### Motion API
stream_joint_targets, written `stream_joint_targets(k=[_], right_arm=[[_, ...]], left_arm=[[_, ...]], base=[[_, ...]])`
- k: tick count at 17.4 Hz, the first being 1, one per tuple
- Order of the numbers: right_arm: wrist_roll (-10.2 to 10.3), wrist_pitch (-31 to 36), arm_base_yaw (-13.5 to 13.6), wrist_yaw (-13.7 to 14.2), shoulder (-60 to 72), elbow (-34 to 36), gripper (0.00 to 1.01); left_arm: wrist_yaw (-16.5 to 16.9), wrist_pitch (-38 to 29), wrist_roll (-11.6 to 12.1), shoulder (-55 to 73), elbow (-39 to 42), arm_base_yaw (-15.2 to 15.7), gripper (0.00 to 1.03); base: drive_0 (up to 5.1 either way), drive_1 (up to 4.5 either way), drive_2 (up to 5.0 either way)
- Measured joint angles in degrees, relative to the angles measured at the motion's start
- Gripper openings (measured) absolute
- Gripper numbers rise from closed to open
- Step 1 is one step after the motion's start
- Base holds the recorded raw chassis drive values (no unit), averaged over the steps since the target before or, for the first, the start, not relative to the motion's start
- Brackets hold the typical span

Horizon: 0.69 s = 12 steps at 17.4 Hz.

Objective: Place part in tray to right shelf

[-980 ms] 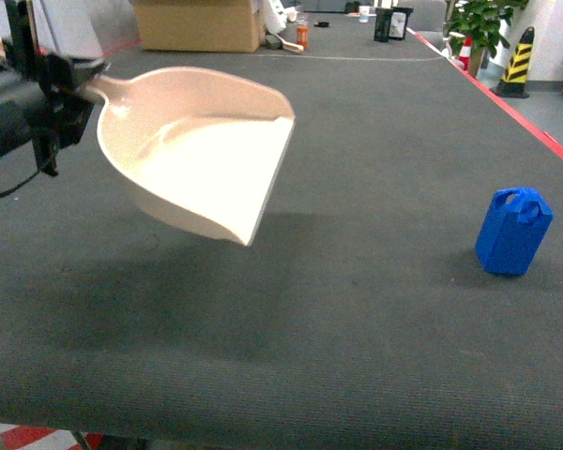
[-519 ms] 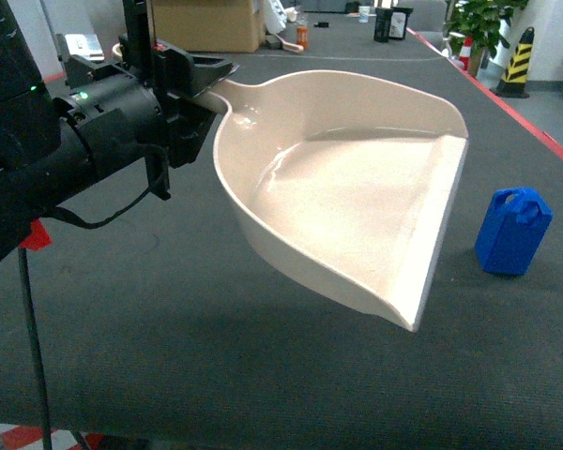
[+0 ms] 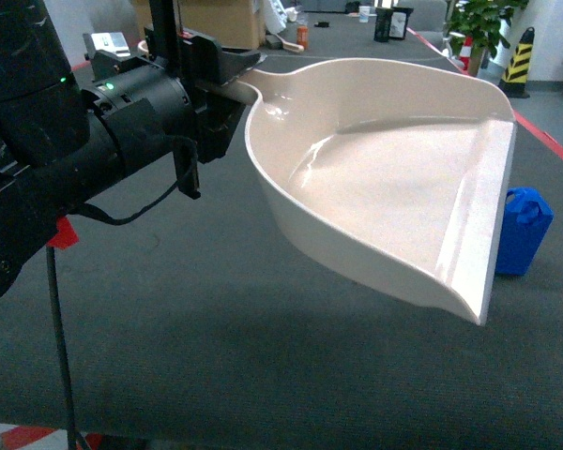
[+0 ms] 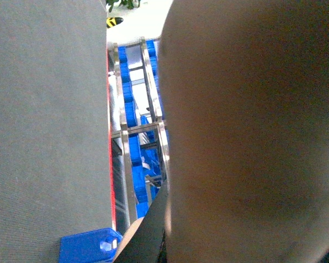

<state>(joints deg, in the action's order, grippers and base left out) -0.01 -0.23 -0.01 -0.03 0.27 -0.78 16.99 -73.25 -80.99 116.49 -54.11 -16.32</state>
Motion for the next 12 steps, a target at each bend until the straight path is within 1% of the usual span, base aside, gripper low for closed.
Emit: stream_joint_targets(k=[2,3,4,5,6,7,9,10,11,12], right_arm=[[0.0,0.0,0.0,0.0,0.0,0.0,0.98],[0.0,-1.9,0.2,0.7,0.4,-0.3,0.98],[0.0,-8.8,0.6,3.2,6.4,-3.4,0.98],[0.0,-5.8,-1.6,2.6,15.7,-5.3,0.98],[0.0,-1.0,-3.6,1.7,22.4,-6.4,0.98],[-0.1,5.7,-5.1,0.1,30.4,-7.8,0.98],[-0.2,17.6,-6.6,-2.5,47.2,-12.1,0.98],[-0.2,22.7,-6.8,-4.0,56.4,-15.5,0.98],[-0.3,25.6,-6.8,-4.8,63.6,-18.6,0.98],[-0.9,27.3,-6.5,-5.9,71.4,-22.9,0.98]], left_arm=[[-0.1,-0.1,0.0,0.0,0.0,0.0,0.17],[-0.1,-0.1,0.0,0.0,0.0,0.0,0.16],[-0.2,-0.1,0.0,0.0,0.0,0.2,0.16],[-0.4,-0.1,0.0,0.0,0.0,0.3,0.16],[-0.3,-0.2,0.0,0.0,0.0,0.3,0.16],[-0.5,0.0,0.0,0.0,0.0,0.3,0.16],[-0.4,-0.3,0.0,0.0,0.0,0.3,0.16],[-0.4,-0.3,0.0,0.0,0.0,0.3,0.16],[-0.4,0.0,0.0,0.0,0.0,0.3,0.16],[-0.4,-0.1,0.0,0.0,0.0,0.3,0.16]], base=[[0.0,0.00,0.0],[0.0,0.00,0.0],[0.0,0.00,0.0],[0.0,0.00,0.0],[0.0,0.00,0.0],[0.0,0.00,0.0],[0.0,0.00,0.0],[0.0,0.00,0.0],[0.0,0.00,0.0],[0.0,0.00,0.0]])
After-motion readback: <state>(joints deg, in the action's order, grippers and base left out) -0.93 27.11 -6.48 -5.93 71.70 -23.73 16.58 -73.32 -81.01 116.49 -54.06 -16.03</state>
